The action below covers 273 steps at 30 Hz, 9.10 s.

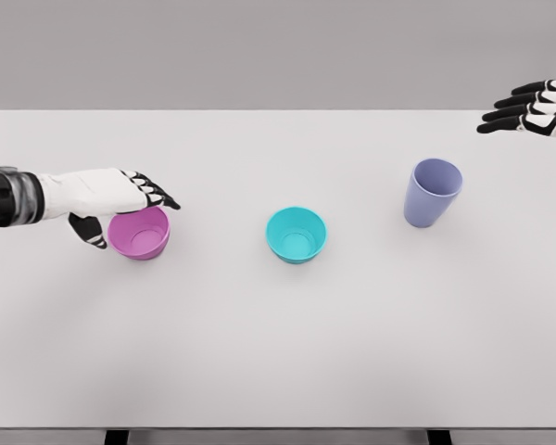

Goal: Stacking bowl and cup with both arms

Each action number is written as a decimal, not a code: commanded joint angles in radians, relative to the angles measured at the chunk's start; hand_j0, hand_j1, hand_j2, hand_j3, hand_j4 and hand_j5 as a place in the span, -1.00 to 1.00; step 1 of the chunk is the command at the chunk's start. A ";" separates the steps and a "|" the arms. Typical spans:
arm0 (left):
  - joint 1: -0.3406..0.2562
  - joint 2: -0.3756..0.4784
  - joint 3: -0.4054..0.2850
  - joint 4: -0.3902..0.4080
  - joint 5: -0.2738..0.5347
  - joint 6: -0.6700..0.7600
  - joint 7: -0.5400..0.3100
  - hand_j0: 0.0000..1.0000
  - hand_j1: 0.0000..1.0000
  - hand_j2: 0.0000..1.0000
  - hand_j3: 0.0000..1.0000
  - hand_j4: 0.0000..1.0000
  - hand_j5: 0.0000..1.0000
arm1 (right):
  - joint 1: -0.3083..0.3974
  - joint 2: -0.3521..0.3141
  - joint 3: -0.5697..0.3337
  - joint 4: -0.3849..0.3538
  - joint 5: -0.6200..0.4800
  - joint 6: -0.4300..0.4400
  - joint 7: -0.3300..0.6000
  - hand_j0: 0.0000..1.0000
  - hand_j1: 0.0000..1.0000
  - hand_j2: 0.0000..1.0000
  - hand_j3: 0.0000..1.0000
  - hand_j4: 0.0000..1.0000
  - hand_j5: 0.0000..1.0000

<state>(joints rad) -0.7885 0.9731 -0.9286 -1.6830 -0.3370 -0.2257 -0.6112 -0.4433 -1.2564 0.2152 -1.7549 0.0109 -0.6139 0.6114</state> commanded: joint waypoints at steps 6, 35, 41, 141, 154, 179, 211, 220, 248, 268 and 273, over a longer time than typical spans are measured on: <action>0.002 -0.017 -0.003 0.005 0.001 0.002 0.000 1.00 1.00 1.00 1.00 1.00 1.00 | -0.008 0.026 -0.007 0.000 -0.035 0.003 -0.001 1.00 1.00 1.00 1.00 1.00 1.00; 0.032 -0.030 -0.001 0.022 0.003 0.013 0.000 1.00 1.00 1.00 1.00 1.00 1.00 | -0.052 0.003 -0.005 0.000 -0.048 0.003 -0.001 1.00 1.00 1.00 1.00 1.00 1.00; 0.038 -0.037 -0.001 0.046 0.001 0.011 0.000 1.00 1.00 1.00 1.00 1.00 1.00 | -0.052 -0.012 -0.005 0.000 -0.048 0.003 -0.001 1.00 1.00 1.00 1.00 1.00 1.00; -0.094 -0.495 -0.032 0.158 -0.042 -0.191 0.000 0.32 0.32 0.32 0.32 0.32 0.32 | -0.301 0.051 0.297 0.000 0.074 0.003 -0.001 1.00 1.00 1.00 1.00 1.00 1.00; -0.095 -0.511 -0.035 0.200 -0.040 -0.198 0.000 0.33 0.33 0.33 0.33 0.33 0.33 | -0.301 -0.064 0.368 0.003 -0.016 0.003 -0.001 1.00 1.00 1.00 1.00 1.00 1.00; -0.095 -0.502 -0.029 0.216 -0.043 -0.202 0.000 1.00 1.00 1.00 1.00 1.00 1.00 | -0.442 0.135 0.533 0.089 0.184 0.003 -0.001 1.00 1.00 1.00 1.00 1.00 1.00; 0.319 0.044 0.352 0.071 0.734 -0.385 0.000 1.00 1.00 1.00 1.00 1.00 1.00 | -0.526 0.324 0.724 0.383 0.288 0.003 -0.001 1.00 1.00 1.00 1.00 1.00 1.00; 0.319 0.026 0.353 0.072 0.722 -0.385 0.000 1.00 1.00 1.00 1.00 1.00 1.00 | -0.538 0.388 0.751 0.460 0.317 0.003 -0.001 1.00 1.00 1.00 1.00 1.00 1.00; 0.319 0.019 0.353 0.072 0.720 -0.385 0.000 1.00 1.00 1.00 1.00 1.00 1.00 | -0.549 0.407 0.765 0.491 0.316 0.003 -0.001 0.34 0.34 0.34 0.34 0.34 0.34; 0.319 0.016 0.353 0.077 0.720 -0.385 0.000 1.00 1.00 1.00 1.00 1.00 1.00 | -0.555 0.407 0.653 0.275 0.299 0.003 -0.001 0.24 0.24 0.24 0.24 0.24 0.24; 0.319 0.016 0.353 0.077 0.720 -0.385 0.000 1.00 1.00 1.00 1.00 1.00 1.00 | -0.558 0.408 0.652 0.207 0.258 0.003 -0.001 0.24 0.24 0.24 0.24 0.24 0.24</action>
<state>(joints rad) -0.4694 0.9881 -0.5756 -1.6059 0.3751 -0.6135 -0.6112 -1.0017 -0.8478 0.8685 -1.5184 0.2934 -0.6141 0.6115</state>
